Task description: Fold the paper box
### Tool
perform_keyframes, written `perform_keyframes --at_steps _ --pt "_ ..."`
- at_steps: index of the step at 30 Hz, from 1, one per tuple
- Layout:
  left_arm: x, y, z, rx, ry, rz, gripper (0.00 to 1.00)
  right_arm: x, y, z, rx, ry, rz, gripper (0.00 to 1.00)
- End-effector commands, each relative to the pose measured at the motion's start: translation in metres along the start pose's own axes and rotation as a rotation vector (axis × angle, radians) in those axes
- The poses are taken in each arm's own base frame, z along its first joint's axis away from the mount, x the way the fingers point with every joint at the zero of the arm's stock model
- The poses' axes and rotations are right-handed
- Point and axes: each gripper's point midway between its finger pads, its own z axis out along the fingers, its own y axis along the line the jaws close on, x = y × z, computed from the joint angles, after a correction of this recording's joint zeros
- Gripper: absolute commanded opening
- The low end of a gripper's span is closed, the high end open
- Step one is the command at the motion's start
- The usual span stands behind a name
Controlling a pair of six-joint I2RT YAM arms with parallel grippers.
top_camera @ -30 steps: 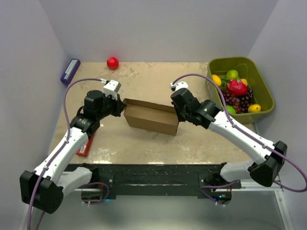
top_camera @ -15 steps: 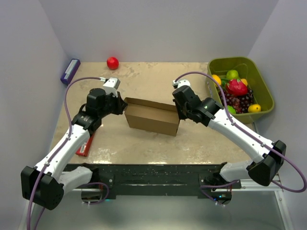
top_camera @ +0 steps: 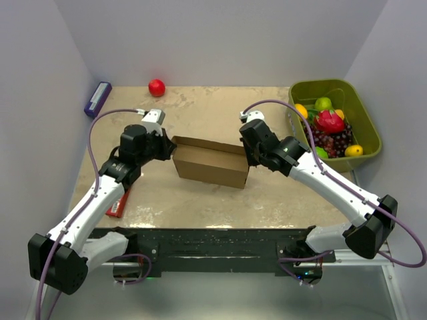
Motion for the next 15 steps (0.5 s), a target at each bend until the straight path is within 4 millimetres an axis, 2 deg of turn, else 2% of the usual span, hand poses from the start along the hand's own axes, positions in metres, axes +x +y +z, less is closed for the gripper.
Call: perform_keyframes --at_steps 1,15 --pt "0.009 -0.006 -0.002 0.032 -0.013 0.01 0.0 -0.018 0.012 -0.007 -0.065 -0.075 0.06 0.0" --pt "0.038 0.003 0.002 0.005 -0.013 -0.078 0.0 -0.018 0.014 -0.004 -0.066 -0.067 0.071 0.0"
